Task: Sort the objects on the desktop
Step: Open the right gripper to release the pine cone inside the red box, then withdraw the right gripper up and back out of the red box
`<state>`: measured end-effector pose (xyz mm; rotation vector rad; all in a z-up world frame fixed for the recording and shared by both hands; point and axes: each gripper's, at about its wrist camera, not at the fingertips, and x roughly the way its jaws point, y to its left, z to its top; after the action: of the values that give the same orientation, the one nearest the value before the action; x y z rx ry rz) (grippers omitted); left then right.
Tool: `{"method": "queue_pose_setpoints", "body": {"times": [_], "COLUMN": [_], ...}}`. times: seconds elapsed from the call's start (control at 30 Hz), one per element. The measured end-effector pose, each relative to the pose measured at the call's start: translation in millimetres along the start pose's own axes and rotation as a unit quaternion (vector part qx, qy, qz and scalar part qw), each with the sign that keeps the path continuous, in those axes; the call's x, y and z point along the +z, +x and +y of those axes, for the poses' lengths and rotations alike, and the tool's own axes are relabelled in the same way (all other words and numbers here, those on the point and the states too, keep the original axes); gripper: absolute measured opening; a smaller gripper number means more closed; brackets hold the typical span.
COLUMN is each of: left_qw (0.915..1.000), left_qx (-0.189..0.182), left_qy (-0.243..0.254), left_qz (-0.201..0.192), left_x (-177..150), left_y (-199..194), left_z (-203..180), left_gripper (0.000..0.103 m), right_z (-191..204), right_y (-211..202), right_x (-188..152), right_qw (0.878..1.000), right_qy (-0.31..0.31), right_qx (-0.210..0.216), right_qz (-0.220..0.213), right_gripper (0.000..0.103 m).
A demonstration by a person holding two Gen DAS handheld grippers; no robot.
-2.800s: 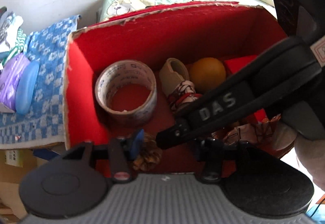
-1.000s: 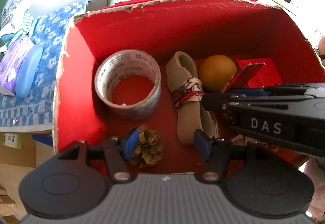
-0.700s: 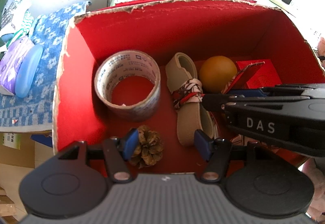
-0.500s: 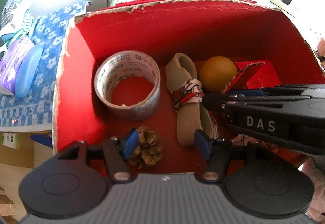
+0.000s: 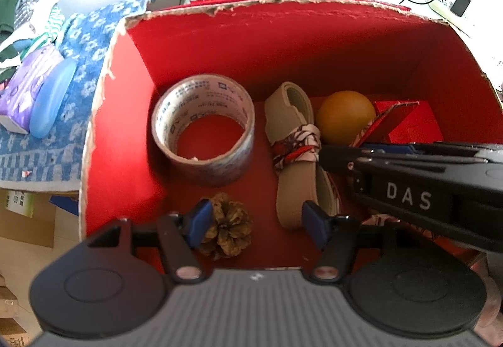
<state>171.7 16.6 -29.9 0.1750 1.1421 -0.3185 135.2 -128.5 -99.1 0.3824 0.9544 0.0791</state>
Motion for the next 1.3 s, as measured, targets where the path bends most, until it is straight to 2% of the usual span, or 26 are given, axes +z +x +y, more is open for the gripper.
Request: {"method": "queue_pose_setpoints", "body": {"times": [0.3,0.63,1.3], "left_qw": [0.9998,0.9998,0.9992], "left_qx": [0.008,0.005,0.022], "left_qy": [0.014,0.021,0.034], "left_qz": [-0.013,0.002,-0.007], "left_x": [-2,2,4], "left_y": [-4,-2,0], "left_z": [-2,-5,-13], "left_gripper": [0.069,0.071,0.072], "right_z": [1,3,6], "right_y": [-1,0,-2], "right_x": [0,0,-3], "right_qw": [1.0,1.0,0.999], "right_qy": [-0.001,-0.003,-0.028], "right_qx": [-0.006,-0.015,-0.006], "right_qz": [-0.01,-0.014,-0.026], "right_gripper": [0.036,0.036,0.036]}}
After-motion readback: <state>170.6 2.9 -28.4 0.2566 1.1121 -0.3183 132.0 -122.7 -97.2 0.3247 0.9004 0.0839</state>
